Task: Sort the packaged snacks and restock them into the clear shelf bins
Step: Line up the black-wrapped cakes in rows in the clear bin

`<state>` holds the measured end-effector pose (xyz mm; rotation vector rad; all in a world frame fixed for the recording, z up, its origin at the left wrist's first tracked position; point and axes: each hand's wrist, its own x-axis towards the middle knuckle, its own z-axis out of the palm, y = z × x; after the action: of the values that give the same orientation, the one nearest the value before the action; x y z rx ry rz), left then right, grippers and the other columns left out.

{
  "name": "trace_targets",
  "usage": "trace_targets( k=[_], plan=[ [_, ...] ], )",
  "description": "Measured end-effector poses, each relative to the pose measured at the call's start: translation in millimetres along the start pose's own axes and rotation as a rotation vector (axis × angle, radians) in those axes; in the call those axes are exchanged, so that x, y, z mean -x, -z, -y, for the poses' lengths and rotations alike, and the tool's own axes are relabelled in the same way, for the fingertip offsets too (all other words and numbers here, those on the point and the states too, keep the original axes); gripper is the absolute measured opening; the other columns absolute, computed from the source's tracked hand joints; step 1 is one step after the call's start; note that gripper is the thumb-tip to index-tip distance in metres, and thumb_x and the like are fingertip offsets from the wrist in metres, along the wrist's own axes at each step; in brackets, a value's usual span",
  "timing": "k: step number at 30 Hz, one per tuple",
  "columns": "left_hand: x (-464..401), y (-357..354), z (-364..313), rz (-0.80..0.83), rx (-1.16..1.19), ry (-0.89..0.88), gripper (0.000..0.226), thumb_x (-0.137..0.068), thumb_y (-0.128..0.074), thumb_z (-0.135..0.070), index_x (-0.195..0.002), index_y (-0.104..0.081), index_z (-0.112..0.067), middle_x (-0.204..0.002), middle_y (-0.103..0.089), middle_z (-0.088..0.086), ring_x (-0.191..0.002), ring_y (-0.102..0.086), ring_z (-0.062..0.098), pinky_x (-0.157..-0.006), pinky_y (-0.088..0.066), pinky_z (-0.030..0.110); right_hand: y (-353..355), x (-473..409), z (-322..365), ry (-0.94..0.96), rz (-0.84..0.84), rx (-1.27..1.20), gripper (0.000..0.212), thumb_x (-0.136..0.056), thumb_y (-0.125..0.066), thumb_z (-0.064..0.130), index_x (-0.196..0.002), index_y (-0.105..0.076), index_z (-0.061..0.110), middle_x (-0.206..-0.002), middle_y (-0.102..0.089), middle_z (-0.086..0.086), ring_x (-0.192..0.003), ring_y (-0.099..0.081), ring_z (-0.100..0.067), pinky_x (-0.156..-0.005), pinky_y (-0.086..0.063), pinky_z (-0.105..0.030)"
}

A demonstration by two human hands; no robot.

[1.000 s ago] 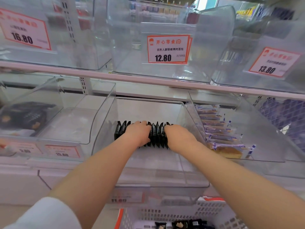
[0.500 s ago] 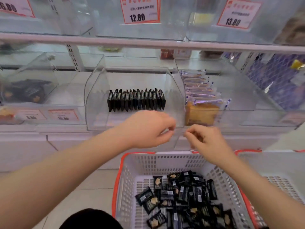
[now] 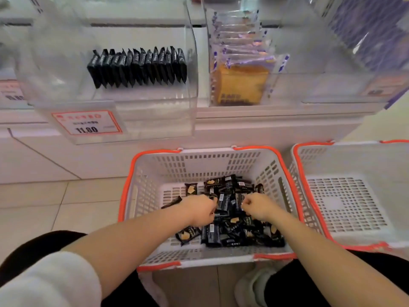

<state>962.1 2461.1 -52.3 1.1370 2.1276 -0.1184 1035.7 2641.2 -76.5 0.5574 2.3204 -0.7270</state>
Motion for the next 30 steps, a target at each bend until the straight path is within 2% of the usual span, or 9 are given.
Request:
trace_targets(
  k=[2, 4, 7, 11, 15, 20, 25, 28, 30],
  plan=[
    [-14.8, -25.9, -3.6, 0.064, -0.001, 0.019, 0.028, -0.093, -0.04, -0.024, -0.111, -0.053, -0.009, -0.108, -0.06, 0.012, -0.096, -0.058, 0.03, -0.078, -0.052, 0.041, -12.4, -9.4, -19.9, -0.042, 0.055, 0.005, 0.025, -0.095, -0.045, 0.021, -0.072, -0.044, 0.012, -0.079, -0.052, -0.023, -0.077, -0.054, -0.029, -0.057, -0.036, -0.028],
    [-28.8, -47.9, -6.2, 0.12, 0.03, 0.04, 0.027, -0.093, -0.039, -0.022, -0.109, -0.055, -0.008, -0.107, -0.06, 0.013, -0.096, -0.057, 0.03, -0.078, -0.051, 0.04, -25.3, -19.1, -36.3, -0.077, 0.104, 0.011, 0.02, -0.095, -0.045, 0.019, -0.077, -0.048, 0.01, -0.099, -0.064, -0.025, -0.093, -0.061, -0.033, -0.068, -0.044, -0.032],
    [-47.4, -75.1, -6.2, 0.174, 0.136, 0.094, 0.025, -0.092, -0.039, -0.019, -0.103, -0.057, -0.007, -0.105, -0.061, 0.014, -0.096, -0.057, 0.03, -0.082, -0.05, 0.039, -45.1, -33.3, -52.1, -0.121, 0.125, -0.023, 0.014, -0.095, -0.046, 0.019, -0.093, -0.051, 0.006, -0.103, -0.063, -0.019, -0.101, -0.059, -0.034, -0.074, -0.044, -0.033],
    [-73.3, -103.1, -1.6, 0.239, 0.282, 0.168, 0.026, -0.094, -0.038, -0.02, -0.104, -0.058, -0.006, -0.11, -0.061, 0.015, -0.1, -0.056, 0.03, -0.087, -0.047, 0.037, -71.0, -56.4, -63.4, -0.172, 0.073, -0.036, 0.03, -0.094, -0.046, 0.022, -0.117, -0.045, 0.003, -0.115, -0.056, -0.017, -0.107, -0.053, -0.033, -0.084, -0.045, -0.038],
    [-93.1, -120.5, 2.1, 0.231, 0.402, 0.237, 0.025, -0.093, -0.04, -0.018, -0.101, -0.059, -0.006, -0.105, -0.064, 0.017, -0.093, -0.058, 0.031, -0.082, -0.049, 0.038, -94.4, -80.3, -64.1, -0.194, 0.038, -0.05, 0.032, -0.096, -0.044, 0.032, -0.111, -0.051, 0.004, -0.112, -0.056, -0.013, -0.1, -0.058, -0.028, -0.07, -0.043, -0.032],
    [-114.8, -130.9, 10.0, 0.231, 0.536, 0.306, 0.024, -0.094, -0.038, -0.018, -0.108, -0.057, -0.011, -0.105, -0.065, 0.013, -0.095, -0.06, 0.029, -0.079, -0.047, 0.033, -105.1, -105.3, -58.5, -0.415, 0.001, -0.235, 0.036, -0.09, -0.057, 0.038, -0.101, -0.049, 0.005, -0.079, -0.053, -0.004, -0.075, -0.058, -0.025, -0.056, -0.041, -0.031],
    [-141.5, -124.6, 11.2, 0.047, 0.661, 0.407, 0.031, -0.095, -0.042, -0.019, -0.123, -0.052, -0.01, -0.118, -0.059, 0.011, -0.095, -0.059, 0.024, -0.076, -0.047, 0.028, -108.3, -115.5, -66.9, -0.423, 0.036, -0.548, 0.034, -0.08, -0.071, 0.025, -0.061, -0.046, 0.011, -0.056, -0.046, 0.0, -0.05, -0.046, -0.014, -0.041, -0.03, -0.024],
    [-163.6, -117.6, 8.6, -0.162, 0.696, 0.497, 0.037, -0.096, -0.045, -0.022, -0.13, -0.046, -0.009, -0.131, -0.047, 0.01, -0.116, -0.049, 0.026, -0.095, -0.044, 0.034, -103.1, -107.1, -77.9, -0.383, 0.033, -0.749, 0.033, -0.078, -0.072, 0.025, -0.056, -0.049, 0.014, -0.056, -0.05, 0.001, -0.052, -0.047, -0.013, -0.052, -0.038, -0.026],
    [-177.9, -115.2, 4.4, -0.217, 0.7, 0.55, 0.041, -0.096, -0.046, -0.027, -0.133, -0.042, -0.009, -0.133, -0.044, 0.01, -0.121, -0.043, 0.026, -0.096, -0.042, 0.036, -95.6, -101.1, -83.4, -0.392, 0.014, -0.855, 0.025, -0.08, -0.07, 0.024, -0.067, -0.054, 0.012, -0.065, -0.054, -0.002, -0.06, -0.051, -0.016, -0.061, -0.043, -0.031]
  ],
)
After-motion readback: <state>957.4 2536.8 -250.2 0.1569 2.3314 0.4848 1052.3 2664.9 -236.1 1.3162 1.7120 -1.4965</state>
